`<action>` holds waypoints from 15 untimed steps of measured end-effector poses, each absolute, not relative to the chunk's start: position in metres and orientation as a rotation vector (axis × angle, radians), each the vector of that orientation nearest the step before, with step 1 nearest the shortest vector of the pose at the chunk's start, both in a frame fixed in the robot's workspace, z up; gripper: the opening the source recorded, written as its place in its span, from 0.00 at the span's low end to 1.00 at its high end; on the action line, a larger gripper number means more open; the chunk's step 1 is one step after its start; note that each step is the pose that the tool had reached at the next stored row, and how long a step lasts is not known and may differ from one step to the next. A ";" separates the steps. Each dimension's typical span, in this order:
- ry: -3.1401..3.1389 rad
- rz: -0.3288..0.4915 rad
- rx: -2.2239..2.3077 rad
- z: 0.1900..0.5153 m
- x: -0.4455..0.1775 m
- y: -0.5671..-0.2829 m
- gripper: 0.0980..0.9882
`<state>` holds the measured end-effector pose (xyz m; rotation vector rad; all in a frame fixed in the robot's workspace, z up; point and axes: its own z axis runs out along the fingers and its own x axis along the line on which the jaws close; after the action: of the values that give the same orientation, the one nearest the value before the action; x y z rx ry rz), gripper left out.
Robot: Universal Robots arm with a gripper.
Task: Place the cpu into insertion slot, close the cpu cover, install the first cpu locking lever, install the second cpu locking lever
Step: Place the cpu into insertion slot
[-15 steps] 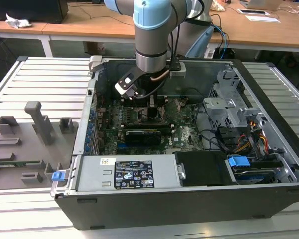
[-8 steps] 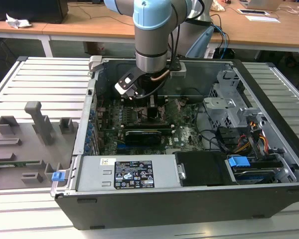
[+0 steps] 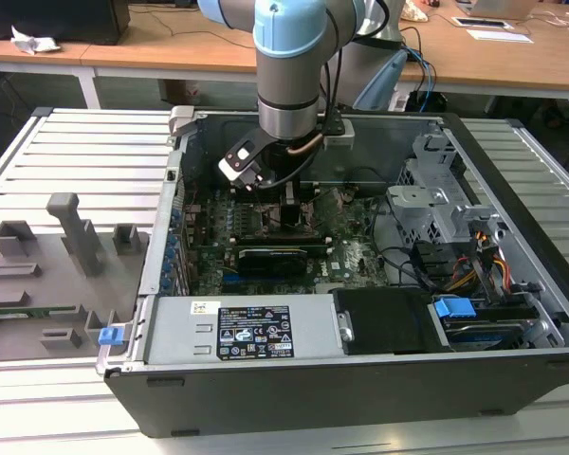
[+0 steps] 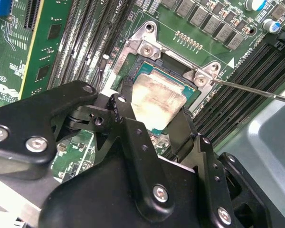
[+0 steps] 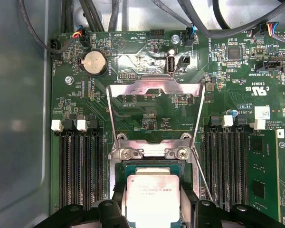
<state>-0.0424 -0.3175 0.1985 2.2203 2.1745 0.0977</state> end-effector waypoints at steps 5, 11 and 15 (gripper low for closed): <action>2.174 0.097 2.220 0.198 -0.042 -0.318 0.49; 2.174 0.098 2.220 0.197 -0.042 -0.318 0.58; 2.174 0.098 2.220 0.198 -0.042 -0.318 0.58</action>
<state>-0.0424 -0.3178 0.1980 2.2204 2.1744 0.0979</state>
